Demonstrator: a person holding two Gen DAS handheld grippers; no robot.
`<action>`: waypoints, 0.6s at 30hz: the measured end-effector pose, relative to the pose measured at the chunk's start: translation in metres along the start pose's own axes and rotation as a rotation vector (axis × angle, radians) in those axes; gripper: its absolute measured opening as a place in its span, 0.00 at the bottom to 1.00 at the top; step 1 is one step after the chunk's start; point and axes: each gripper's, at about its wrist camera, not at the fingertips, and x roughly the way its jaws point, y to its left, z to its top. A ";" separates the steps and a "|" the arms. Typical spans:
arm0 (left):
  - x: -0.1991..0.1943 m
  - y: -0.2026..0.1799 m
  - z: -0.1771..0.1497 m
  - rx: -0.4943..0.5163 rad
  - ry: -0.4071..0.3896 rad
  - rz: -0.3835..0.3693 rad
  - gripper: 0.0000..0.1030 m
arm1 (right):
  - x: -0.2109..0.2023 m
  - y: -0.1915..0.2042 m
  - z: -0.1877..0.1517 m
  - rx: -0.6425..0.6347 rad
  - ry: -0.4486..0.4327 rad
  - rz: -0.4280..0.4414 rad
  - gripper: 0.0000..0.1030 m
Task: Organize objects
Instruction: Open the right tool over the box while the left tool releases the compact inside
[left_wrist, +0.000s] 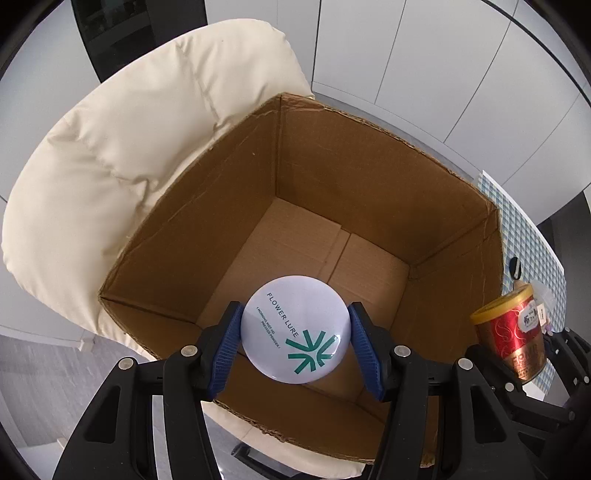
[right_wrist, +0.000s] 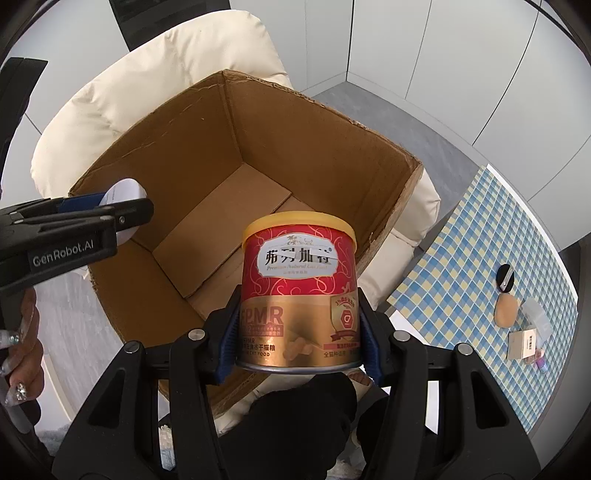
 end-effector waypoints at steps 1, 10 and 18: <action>-0.001 -0.001 -0.001 0.000 0.000 -0.001 0.56 | 0.000 0.000 0.000 -0.002 -0.001 -0.001 0.55; -0.004 0.000 0.000 -0.001 -0.018 -0.003 0.63 | 0.003 0.010 0.005 -0.023 -0.028 0.012 0.56; -0.021 -0.004 0.000 0.020 -0.106 0.045 0.84 | 0.003 0.006 0.012 0.047 -0.056 0.039 1.00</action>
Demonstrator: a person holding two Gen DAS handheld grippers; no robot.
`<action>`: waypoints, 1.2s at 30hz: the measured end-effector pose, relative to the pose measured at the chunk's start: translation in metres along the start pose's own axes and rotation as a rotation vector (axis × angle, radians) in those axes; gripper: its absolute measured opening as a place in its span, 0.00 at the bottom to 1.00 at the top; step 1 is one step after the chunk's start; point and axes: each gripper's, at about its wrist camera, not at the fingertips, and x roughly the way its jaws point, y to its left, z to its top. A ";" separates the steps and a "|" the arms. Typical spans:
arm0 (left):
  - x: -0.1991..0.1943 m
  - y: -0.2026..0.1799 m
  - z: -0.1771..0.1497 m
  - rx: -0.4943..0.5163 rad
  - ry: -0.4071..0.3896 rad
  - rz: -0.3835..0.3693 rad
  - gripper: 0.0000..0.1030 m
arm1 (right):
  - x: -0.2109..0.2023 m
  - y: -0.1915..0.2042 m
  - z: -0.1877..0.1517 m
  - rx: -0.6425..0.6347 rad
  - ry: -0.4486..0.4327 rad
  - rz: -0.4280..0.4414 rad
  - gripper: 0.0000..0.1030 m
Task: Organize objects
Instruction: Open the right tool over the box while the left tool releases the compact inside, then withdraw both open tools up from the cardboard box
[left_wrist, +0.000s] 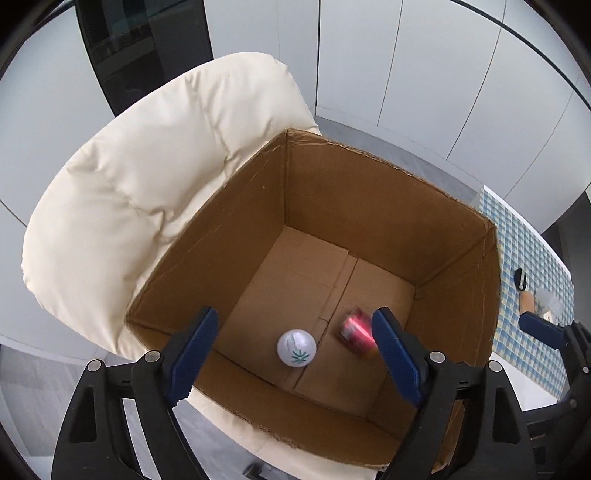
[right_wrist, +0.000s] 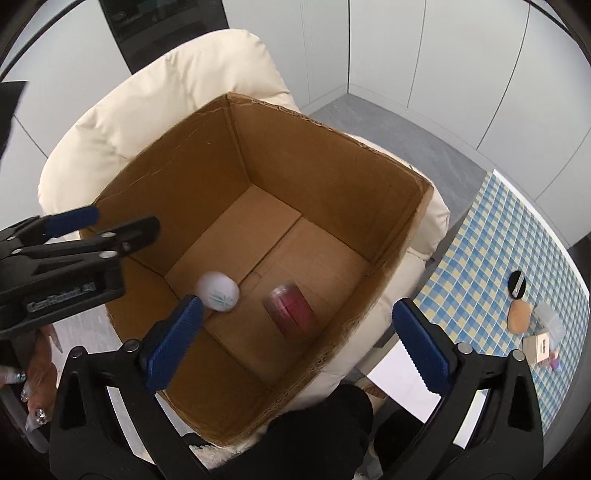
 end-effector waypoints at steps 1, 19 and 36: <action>0.001 0.001 0.000 -0.006 0.006 -0.010 0.84 | 0.000 0.000 0.000 0.007 0.004 0.004 1.00; 0.004 0.001 -0.001 -0.017 0.024 -0.030 0.84 | -0.003 0.004 0.000 -0.005 -0.001 -0.007 1.00; -0.019 0.005 -0.015 -0.074 0.068 -0.048 0.84 | -0.032 -0.003 -0.005 -0.001 -0.021 -0.005 1.00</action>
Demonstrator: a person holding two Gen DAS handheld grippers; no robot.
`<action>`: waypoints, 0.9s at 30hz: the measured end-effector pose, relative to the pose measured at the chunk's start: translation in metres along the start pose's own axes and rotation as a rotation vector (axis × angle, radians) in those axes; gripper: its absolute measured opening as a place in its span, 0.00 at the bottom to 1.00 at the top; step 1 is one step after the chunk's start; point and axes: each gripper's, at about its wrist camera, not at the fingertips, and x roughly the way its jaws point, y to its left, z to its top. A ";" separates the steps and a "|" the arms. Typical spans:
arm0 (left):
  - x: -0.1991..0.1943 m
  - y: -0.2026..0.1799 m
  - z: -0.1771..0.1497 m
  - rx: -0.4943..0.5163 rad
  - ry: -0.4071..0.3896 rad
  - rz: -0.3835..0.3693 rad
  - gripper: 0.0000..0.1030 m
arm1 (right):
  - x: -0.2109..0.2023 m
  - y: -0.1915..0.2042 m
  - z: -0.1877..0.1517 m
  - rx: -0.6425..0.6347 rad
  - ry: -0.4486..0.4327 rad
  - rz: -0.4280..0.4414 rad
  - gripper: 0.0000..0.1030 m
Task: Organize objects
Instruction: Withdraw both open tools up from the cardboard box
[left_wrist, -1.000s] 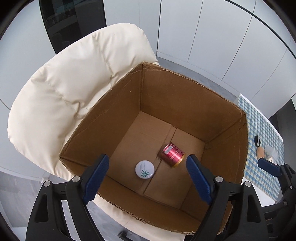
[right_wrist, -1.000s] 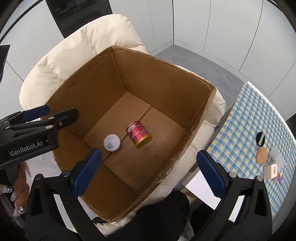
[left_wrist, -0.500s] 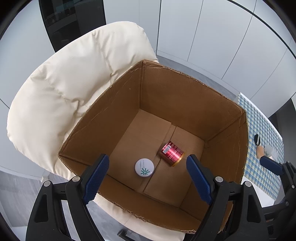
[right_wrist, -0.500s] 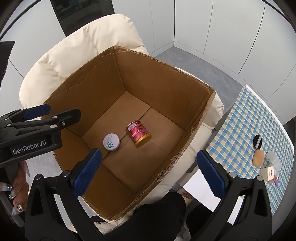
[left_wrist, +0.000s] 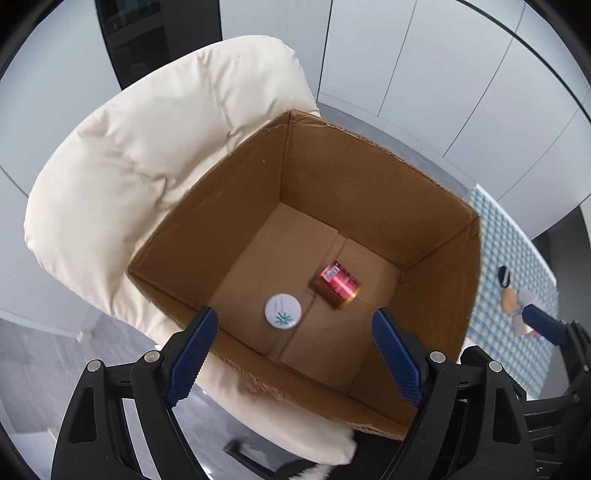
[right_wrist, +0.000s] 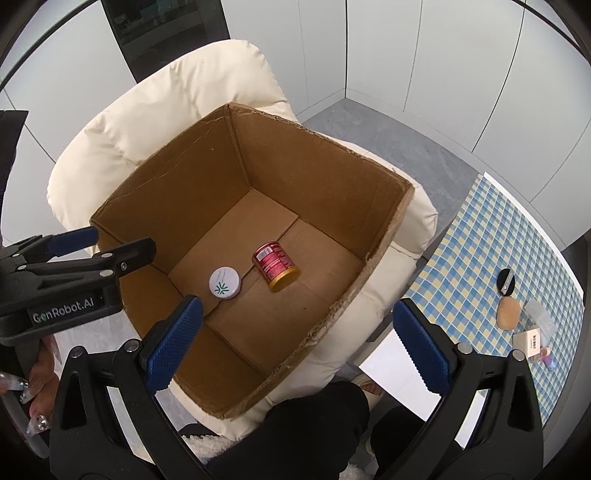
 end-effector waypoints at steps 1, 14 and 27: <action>-0.003 0.000 -0.003 0.002 -0.005 0.002 0.84 | -0.003 -0.001 -0.001 0.001 0.000 -0.001 1.00; -0.058 -0.008 -0.038 0.031 -0.059 -0.020 0.84 | -0.038 -0.003 -0.028 0.007 -0.003 0.002 1.00; -0.082 -0.007 -0.077 0.028 -0.065 -0.027 0.84 | -0.075 0.008 -0.064 -0.015 -0.022 -0.013 1.00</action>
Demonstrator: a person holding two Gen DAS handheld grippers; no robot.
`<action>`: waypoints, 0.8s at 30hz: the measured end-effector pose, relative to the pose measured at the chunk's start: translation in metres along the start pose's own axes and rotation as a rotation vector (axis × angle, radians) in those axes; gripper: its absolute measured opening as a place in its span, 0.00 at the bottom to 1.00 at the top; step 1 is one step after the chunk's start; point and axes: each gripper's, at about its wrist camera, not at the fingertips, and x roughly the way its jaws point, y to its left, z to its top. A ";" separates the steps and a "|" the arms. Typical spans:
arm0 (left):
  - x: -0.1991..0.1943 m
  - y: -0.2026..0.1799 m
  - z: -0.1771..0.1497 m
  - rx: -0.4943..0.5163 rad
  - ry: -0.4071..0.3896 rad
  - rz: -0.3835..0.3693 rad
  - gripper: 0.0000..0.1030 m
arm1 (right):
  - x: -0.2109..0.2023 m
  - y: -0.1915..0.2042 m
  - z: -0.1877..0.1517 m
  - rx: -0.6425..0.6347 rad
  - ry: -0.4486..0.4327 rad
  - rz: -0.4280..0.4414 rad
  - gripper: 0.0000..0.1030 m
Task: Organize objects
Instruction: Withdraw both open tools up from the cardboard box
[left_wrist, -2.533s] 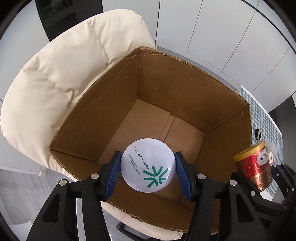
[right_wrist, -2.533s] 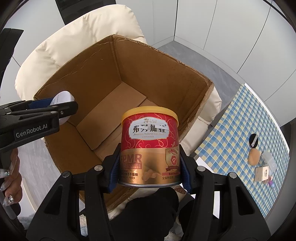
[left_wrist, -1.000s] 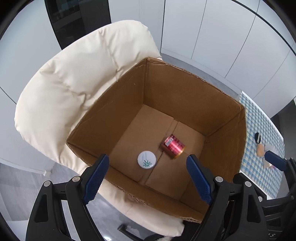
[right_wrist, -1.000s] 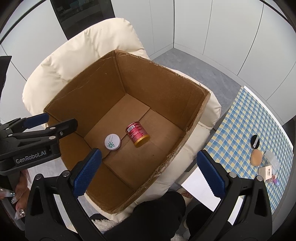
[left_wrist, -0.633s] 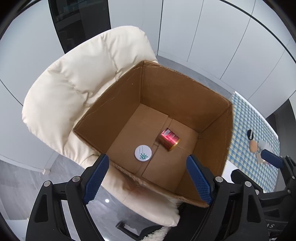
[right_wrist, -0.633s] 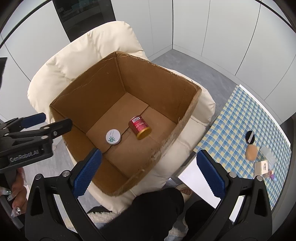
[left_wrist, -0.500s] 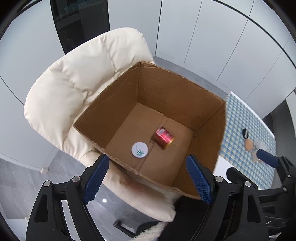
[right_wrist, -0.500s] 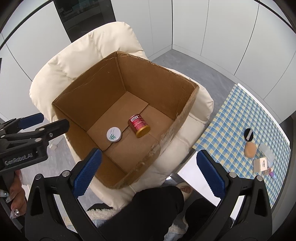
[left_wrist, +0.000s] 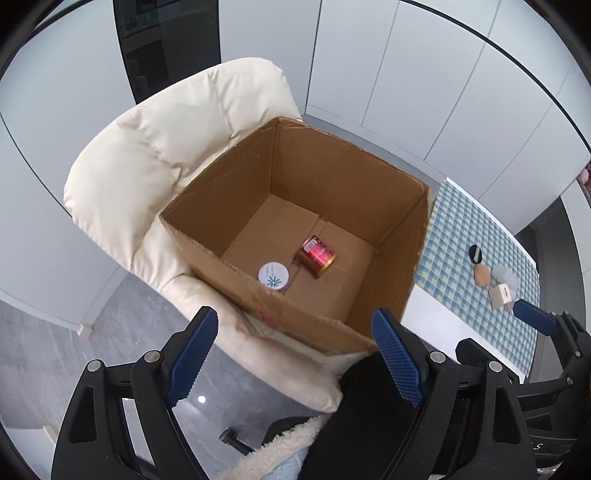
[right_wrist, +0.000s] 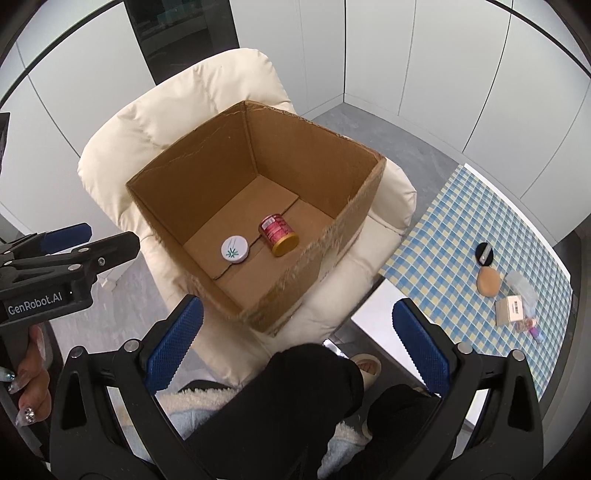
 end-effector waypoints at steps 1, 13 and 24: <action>-0.004 -0.001 -0.004 0.002 -0.005 0.003 0.84 | -0.004 0.001 -0.005 -0.004 -0.001 -0.001 1.00; -0.038 -0.023 -0.045 0.073 -0.031 0.004 0.84 | -0.043 0.004 -0.049 0.014 -0.021 0.025 1.00; -0.052 -0.027 -0.075 0.073 -0.041 -0.007 0.84 | -0.063 0.003 -0.100 0.078 -0.008 0.067 1.00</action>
